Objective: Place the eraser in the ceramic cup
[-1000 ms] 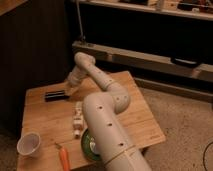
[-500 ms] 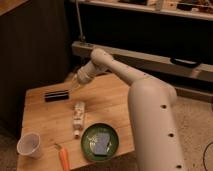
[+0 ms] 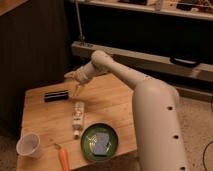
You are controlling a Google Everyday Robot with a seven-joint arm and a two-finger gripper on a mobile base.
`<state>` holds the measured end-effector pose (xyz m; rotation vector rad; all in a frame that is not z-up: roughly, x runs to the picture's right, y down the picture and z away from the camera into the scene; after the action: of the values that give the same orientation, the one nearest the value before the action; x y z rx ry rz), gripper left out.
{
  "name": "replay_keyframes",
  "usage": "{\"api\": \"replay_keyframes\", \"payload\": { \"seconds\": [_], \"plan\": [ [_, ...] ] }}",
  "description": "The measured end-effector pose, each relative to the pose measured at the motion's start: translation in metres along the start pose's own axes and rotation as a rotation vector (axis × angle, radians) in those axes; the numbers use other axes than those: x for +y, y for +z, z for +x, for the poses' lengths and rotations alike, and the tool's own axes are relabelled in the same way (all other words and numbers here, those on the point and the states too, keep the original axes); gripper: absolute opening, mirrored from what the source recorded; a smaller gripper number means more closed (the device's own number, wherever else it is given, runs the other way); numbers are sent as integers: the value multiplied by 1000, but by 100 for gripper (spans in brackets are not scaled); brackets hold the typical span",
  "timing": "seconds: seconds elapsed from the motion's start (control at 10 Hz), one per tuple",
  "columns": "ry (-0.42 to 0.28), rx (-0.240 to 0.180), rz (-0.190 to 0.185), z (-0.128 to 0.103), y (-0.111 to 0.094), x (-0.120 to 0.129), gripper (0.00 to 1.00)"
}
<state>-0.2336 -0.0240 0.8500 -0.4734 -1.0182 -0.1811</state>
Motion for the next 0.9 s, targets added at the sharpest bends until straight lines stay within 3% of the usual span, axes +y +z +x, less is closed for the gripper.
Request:
{"api": "replay_keyframes", "payload": {
  "seconds": [0.5, 0.9],
  "plan": [
    [111, -12, 20, 16, 31, -14, 80],
    [160, 43, 8, 34, 47, -14, 80]
  ]
}}
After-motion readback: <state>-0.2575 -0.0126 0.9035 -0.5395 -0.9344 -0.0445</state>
